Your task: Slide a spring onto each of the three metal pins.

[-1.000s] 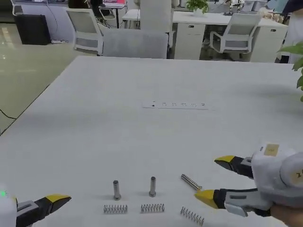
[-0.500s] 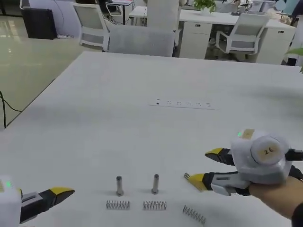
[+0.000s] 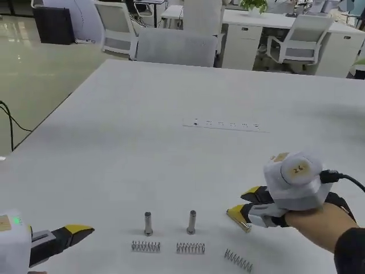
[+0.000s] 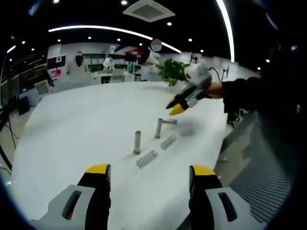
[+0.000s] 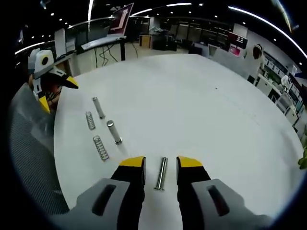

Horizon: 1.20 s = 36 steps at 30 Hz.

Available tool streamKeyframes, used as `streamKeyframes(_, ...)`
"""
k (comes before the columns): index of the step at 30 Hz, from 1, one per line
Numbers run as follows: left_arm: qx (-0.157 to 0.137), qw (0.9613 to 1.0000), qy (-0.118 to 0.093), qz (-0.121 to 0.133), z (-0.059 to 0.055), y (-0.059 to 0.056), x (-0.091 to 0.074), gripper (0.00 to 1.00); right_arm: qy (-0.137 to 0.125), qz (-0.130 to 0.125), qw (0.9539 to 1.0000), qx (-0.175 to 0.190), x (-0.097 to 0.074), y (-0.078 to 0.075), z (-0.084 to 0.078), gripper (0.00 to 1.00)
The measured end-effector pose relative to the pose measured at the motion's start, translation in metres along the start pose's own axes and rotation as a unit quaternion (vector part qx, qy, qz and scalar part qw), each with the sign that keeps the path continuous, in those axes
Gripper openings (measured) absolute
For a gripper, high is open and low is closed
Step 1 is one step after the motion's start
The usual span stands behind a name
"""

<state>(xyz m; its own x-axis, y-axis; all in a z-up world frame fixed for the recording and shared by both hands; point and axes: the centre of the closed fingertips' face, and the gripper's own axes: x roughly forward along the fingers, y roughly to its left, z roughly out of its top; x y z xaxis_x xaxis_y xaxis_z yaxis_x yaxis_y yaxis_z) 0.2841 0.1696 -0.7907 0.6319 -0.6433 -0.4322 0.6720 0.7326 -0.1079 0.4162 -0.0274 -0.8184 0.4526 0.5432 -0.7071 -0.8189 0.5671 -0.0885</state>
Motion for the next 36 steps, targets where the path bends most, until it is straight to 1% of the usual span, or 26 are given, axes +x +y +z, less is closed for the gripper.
streamKeyframes(4, -0.001, 1.0, 0.001, 0.001, 0.0, 0.0, 0.0, 0.62, 0.022, 0.002, 0.9997, 0.01, 0.009, -0.002, -0.008, 0.2)
streamKeyframes(11, -0.004, 1.0, 0.001, 0.003, -0.001, 0.001, 0.0, 0.61, 0.043, 0.003, 0.9989, 0.02, 0.019, -0.007, -0.013, 0.15)
streamKeyframes(15, -0.005, 1.0, 0.001, 0.003, -0.001, 0.001, 0.0, 0.61, 0.057, 0.007, 0.998, 0.025, 0.026, -0.006, -0.018, 0.13)
streamKeyframes(20, -0.006, 1.0, 0.002, 0.004, -0.002, 0.002, 0.0, 0.61, 0.064, 0.011, 0.9975, 0.028, 0.03, -0.004, -0.02, 0.11)
streamKeyframes(24, -0.007, 1.0, 0.003, 0.004, -0.003, 0.002, 0.001, 0.61, 0.074, 0.01, 0.9968, 0.029, 0.033, -0.007, -0.023, 0.1)
streamKeyframes(31, -0.01, 0.9999, 0.003, 0.005, -0.003, 0.003, 0.001, 0.61, 0.082, 0.012, 0.9961, 0.029, 0.036, -0.008, -0.024, 0.08)
streamKeyframes(36, -0.011, 0.9999, 0.002, 0.007, -0.002, 0.003, 0.001, 0.61, 0.092, 0.011, 0.9953, 0.027, 0.037, -0.008, -0.027, 0.06)
